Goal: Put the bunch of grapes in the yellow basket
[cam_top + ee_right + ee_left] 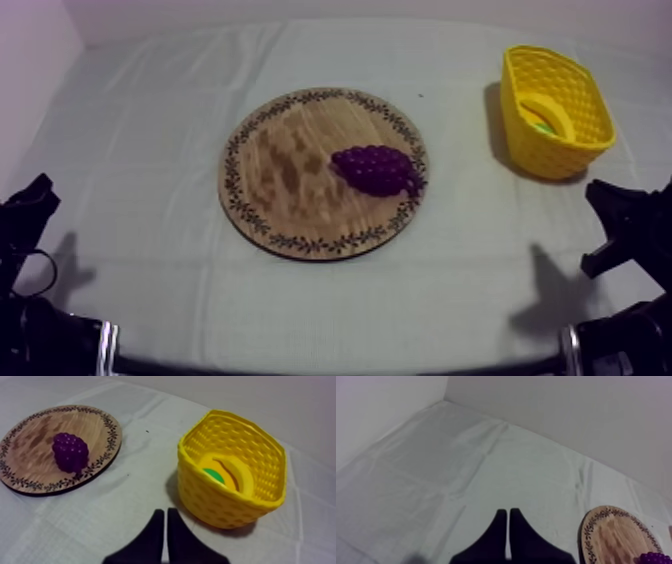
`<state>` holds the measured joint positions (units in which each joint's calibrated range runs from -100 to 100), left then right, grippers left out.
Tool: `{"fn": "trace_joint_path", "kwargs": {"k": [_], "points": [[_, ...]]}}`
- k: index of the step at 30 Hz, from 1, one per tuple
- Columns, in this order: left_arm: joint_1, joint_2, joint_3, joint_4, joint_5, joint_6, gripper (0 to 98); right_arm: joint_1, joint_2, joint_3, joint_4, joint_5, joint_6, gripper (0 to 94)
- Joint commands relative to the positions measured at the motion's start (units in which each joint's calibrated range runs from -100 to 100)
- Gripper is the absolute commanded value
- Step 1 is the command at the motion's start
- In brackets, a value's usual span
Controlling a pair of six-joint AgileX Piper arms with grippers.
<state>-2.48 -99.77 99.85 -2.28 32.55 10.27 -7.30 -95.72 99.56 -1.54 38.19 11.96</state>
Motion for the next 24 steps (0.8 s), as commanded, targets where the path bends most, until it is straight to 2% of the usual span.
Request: {"fn": "trace_joint_path", "kwargs": {"k": [1, 10, 20, 24], "points": [[0.0, 0.0, 0.0, 0.01, 0.0, 0.0, 0.0, 0.0, 0.0, 0.0, 0.0, 0.0, -0.1, 0.3], [0.0, 0.0, 0.0, 0.01, 0.0, 0.0, 0.0, -0.5, 0.0, 0.0, 0.0, 0.0, 0.0, 0.3], [0.0, 0.0, 0.0, 0.01, 0.0, 0.0, 0.0, -8.2, 0.0, 0.0, 0.0, 0.0, -0.6, 0.4], [0.0, 0.0, 0.0, 0.01, 0.0, 0.0, 0.0, -10.3, 0.0, 0.0, 0.0, 0.0, 1.7, 0.7]]}}
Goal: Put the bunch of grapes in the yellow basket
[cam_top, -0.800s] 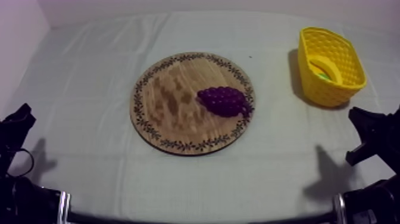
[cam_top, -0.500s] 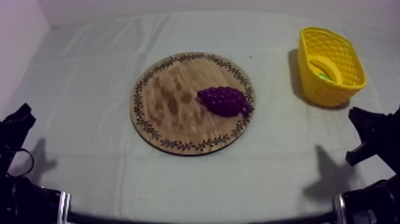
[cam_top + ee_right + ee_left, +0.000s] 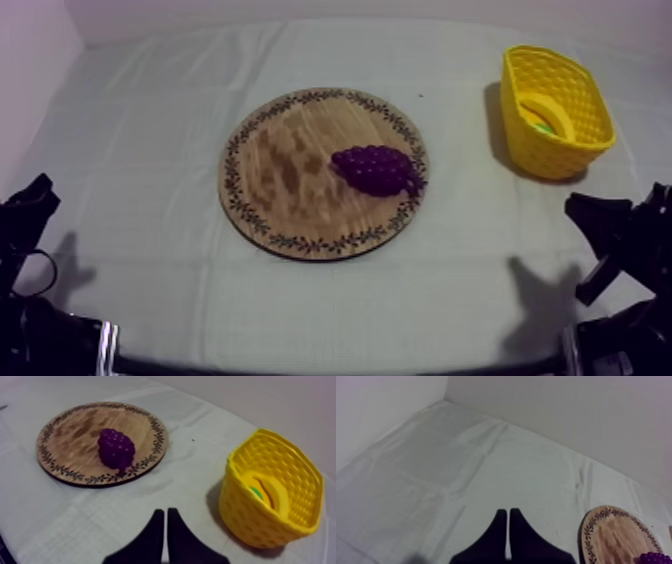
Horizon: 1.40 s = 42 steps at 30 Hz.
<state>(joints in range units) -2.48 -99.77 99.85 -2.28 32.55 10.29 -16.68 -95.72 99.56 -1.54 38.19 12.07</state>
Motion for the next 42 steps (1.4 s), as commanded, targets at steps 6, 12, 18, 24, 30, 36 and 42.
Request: {"fn": "trace_joint_path", "kwargs": {"k": [6, 12, 18, 24, 30, 36, 42], "points": [[0.0, 0.0, 0.0, 0.01, 0.0, 0.0, 0.0, -1.9, 0.1, -1.1, 0.0, 2.4, 0.0, 0.8], [0.0, 0.0, 0.0, 0.01, 0.0, 0.0, 0.0, -1.4, 8.2, -4.4, 5.0, 3.0, -4.6, 0.7], [0.0, 0.0, 0.0, 0.01, 0.0, 0.0, 0.0, -1.4, 25.0, -17.5, 9.1, 4.7, -10.0, 0.6], [0.0, 0.0, 0.0, 0.01, 0.0, 0.0, 0.0, -2.4, 40.7, -37.9, 7.4, 15.8, -10.4, 0.6], [0.0, 0.0, 0.0, 0.01, 0.0, 0.0, 0.0, -4.2, 56.8, -58.3, 5.9, 28.0, -9.1, 0.6], [0.0, 0.0, 0.0, 0.01, 0.0, 0.0, 0.0, -5.5, 72.6, -74.1, 5.1, 34.0, -7.7, 0.6], [0.0, 0.0, 0.0, 0.01, 0.0, 0.0, 0.0, -5.5, 84.6, -84.9, 3.4, 37.3, -0.6, 0.6]]}}
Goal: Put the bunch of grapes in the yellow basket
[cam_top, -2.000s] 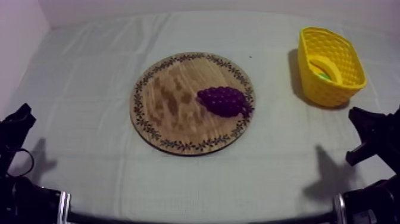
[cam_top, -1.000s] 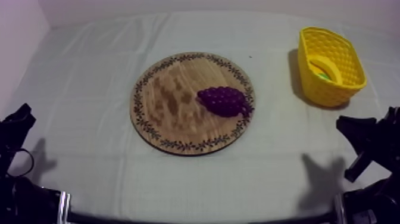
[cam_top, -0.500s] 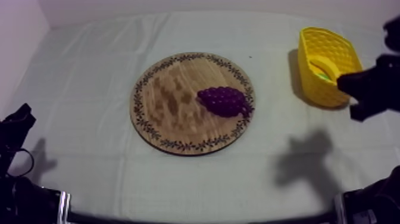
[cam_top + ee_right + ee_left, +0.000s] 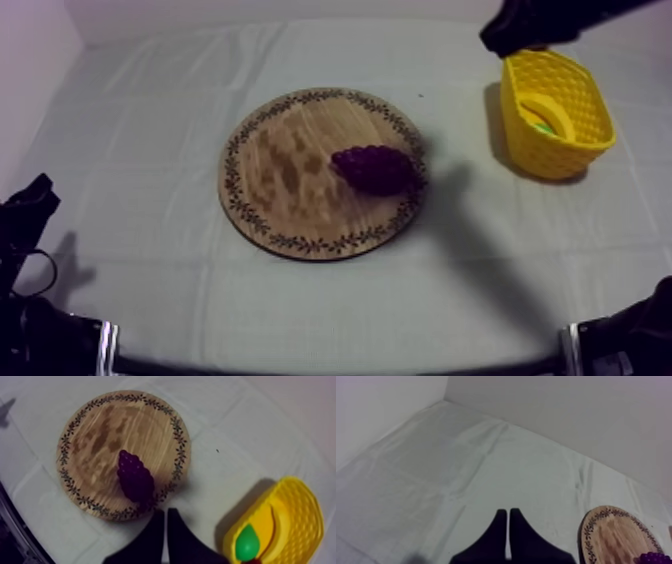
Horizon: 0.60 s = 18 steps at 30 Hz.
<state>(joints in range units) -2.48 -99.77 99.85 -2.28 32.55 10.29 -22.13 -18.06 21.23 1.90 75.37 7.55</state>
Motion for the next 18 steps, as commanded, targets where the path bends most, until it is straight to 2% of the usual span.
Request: {"fn": "trace_joint_path", "kwargs": {"k": [1, 4, 8, 10, 13, 18], "points": [[0.0, 0.0, 0.0, 0.01, 0.0, 0.0, 0.0, -0.1, 8.3, -7.8, -0.2, 0.0, 5.7, 0.6], [0.0, 0.0, 0.0, 0.01, 0.0, 0.0, 0.0, -0.3, 11.7, -11.4, -0.9, 0.0, 11.5, 0.6], [0.0, 0.0, 0.0, 0.01, 0.0, 0.0, 0.0, -0.5, 14.5, -15.1, -2.5, 2.0, 22.6, 0.4], [0.0, 0.0, 0.0, 0.01, 0.0, 0.0, 0.0, -0.7, 15.3, -16.2, -3.0, 2.8, 26.1, 0.4], [0.0, 0.0, 0.0, 0.01, 0.0, 0.0, 0.0, -1.7, 16.3, -17.1, -2.5, 4.6, 27.6, 0.4], [0.0, 0.0, 0.0, 0.01, 0.0, 0.0, 0.0, -3.4, 17.6, -17.8, -1.2, 8.9, 26.8, 3.4]]}}
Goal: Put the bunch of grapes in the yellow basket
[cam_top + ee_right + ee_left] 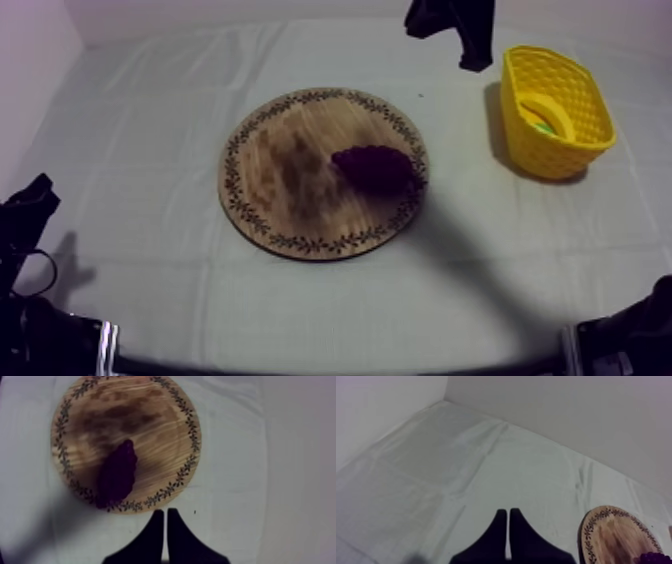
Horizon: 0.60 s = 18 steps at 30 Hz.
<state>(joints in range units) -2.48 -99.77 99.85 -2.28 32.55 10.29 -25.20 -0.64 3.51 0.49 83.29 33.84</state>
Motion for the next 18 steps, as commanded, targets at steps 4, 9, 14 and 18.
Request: {"fn": "trace_joint_path", "kwargs": {"k": [4, 9, 14, 18], "points": [[0.0, 0.0, 0.0, 0.01, 0.0, 0.0, 0.0, -1.0, 0.9, -0.5, 1.1, 4.5, 0.1, 20.5], [0.0, 0.0, 0.0, 0.01, 0.0, 0.0, 0.0, -0.9, 1.6, -1.1, 1.8, 7.9, -1.2, 43.8], [0.0, 0.0, 0.0, 0.01, 0.0, 0.0, 0.0, -0.8, 2.3, -1.7, 2.6, 10.0, -2.5, 62.0], [0.0, 0.0, 0.0, 0.01, 0.0, 0.0, 0.0, -0.6, 3.5, -2.1, 2.9, 10.3, -3.5, 70.5]]}}
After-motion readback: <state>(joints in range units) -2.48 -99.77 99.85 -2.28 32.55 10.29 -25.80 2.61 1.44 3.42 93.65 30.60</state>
